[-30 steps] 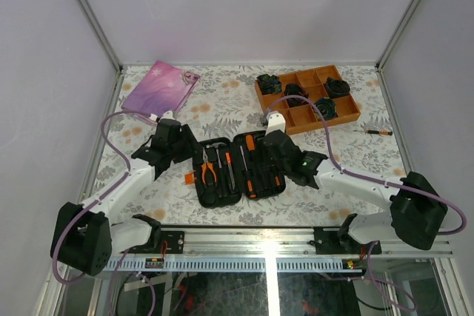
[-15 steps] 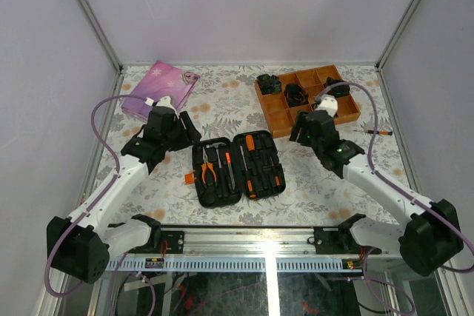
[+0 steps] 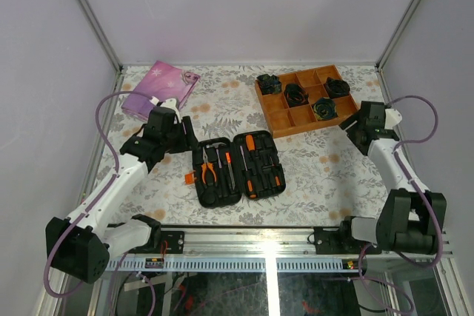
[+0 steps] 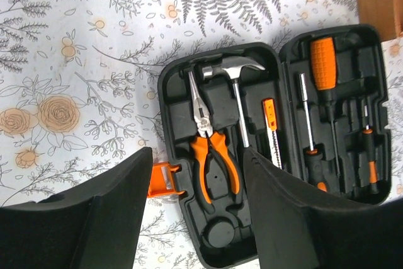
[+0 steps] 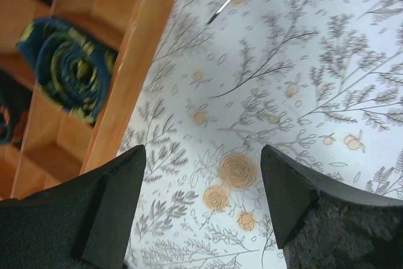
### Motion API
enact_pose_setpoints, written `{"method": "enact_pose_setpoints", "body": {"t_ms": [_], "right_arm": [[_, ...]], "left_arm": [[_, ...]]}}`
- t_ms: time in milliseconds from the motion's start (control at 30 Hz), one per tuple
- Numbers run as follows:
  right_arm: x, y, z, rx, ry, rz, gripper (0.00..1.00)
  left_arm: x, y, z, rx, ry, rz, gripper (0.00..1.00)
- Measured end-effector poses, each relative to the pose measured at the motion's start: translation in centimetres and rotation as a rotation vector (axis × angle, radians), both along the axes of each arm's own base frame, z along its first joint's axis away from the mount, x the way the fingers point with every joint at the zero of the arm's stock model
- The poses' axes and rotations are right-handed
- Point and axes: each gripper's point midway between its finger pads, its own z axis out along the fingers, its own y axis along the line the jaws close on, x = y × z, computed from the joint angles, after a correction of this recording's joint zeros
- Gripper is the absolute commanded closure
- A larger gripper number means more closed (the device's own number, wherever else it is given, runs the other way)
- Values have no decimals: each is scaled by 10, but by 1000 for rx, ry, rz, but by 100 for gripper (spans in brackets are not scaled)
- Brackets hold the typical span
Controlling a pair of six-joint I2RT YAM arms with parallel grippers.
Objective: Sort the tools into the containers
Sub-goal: Pick up the screwdriver from the center of the board.
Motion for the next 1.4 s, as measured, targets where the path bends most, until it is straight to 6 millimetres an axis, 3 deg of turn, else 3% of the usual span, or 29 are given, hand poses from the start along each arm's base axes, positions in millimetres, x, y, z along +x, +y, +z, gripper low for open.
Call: {"method": "enact_pose_setpoints", "body": {"t_ms": [200, 600, 1067, 1233, 1400], "right_arm": [[6, -40, -6, 47, 43, -200, 19], [37, -99, -20, 52, 125, -439, 19], [71, -125, -71, 50, 274, -499, 25], [73, -129, -84, 54, 304, -505, 33], [70, -131, -96, 57, 336, -508, 50]], "left_arm": [[-10, 3, -14, 28, 40, -18, 41], [-11, 4, -15, 41, 43, -23, 41], [-11, 5, -16, 48, 44, -22, 41], [-10, 6, -18, 54, 49, -20, 41], [-10, 6, -18, 56, 50, -20, 41]]}}
